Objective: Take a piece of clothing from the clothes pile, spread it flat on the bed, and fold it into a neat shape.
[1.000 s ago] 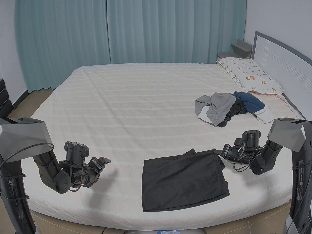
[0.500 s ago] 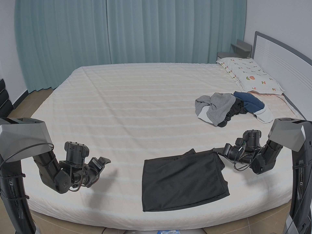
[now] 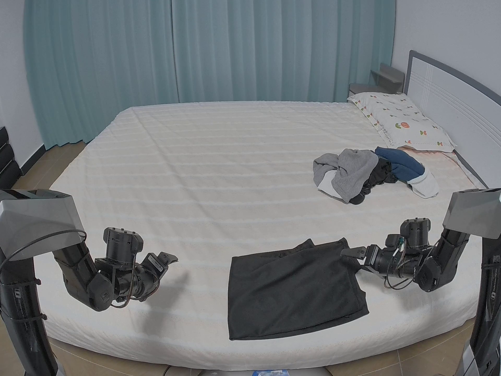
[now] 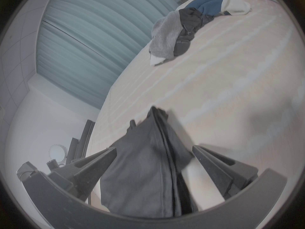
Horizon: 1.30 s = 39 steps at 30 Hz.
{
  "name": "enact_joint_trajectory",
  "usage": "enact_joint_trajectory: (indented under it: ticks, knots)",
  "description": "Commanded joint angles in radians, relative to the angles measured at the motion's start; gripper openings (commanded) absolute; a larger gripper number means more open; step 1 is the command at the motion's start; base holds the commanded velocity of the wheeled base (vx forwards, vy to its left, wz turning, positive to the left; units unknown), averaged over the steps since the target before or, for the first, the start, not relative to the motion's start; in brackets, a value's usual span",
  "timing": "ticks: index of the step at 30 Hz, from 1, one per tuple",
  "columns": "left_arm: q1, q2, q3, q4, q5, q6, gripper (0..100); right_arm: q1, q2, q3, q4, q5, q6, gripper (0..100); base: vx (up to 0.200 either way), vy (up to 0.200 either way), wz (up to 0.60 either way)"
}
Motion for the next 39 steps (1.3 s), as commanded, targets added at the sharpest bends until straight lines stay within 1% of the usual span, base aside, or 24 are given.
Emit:
enact_joint_trajectory:
  ticks: [1,2,5,10,14,17,22,23,34,39]
  knots:
    - [-0.001,0.0,0.001,0.001,0.001,0.0,100,0.017,-0.097,0.21,-0.086,0.049,-0.03,100,0.0,0.0,0.0]
    - [-0.001,0.0,0.001,-0.001,0.001,0.0,100,0.019,-0.106,0.266,-0.134,0.061,-0.043,100,0.0,0.0,0.0]
    - [0.0,0.0,0.001,0.001,0.001,0.0,100,0.028,-0.104,0.355,-0.215,0.083,-0.053,100,0.0,0.0,0.0]
    - [0.0,0.0,0.001,0.001,0.001,0.0,100,0.051,-0.068,0.423,-0.295,0.084,-0.07,100,0.0,0.0,0.0]
    - [0.0,0.0,0.001,0.001,0.001,0.0,100,0.074,-0.046,0.432,-0.319,0.083,-0.072,100,0.0,0.0,0.0]
    - [0.0,0.0,0.001,0.001,0.001,0.0,100,0.075,-0.032,0.432,-0.319,0.081,-0.077,100,0.0,0.0,0.0]
    - [-0.001,0.0,0.001,0.001,0.001,0.0,100,0.069,-0.02,0.447,-0.324,0.075,-0.123,100,0.0,0.0,0.0]
    - [0.0,0.0,0.001,0.001,0.001,0.0,100,0.068,-0.018,0.449,-0.324,0.075,-0.126,0,0.0,0.0,0.0]
    - [0.0,0.0,0.001,-0.001,0.002,-0.002,100,0.052,-0.025,0.504,-0.328,0.072,-0.162,0,0.0,0.0,0.0]
    - [0.0,0.0,0.001,-0.001,0.002,-0.002,100,0.017,-0.015,0.542,-0.402,0.072,-0.167,0,0.0,0.0,0.0]
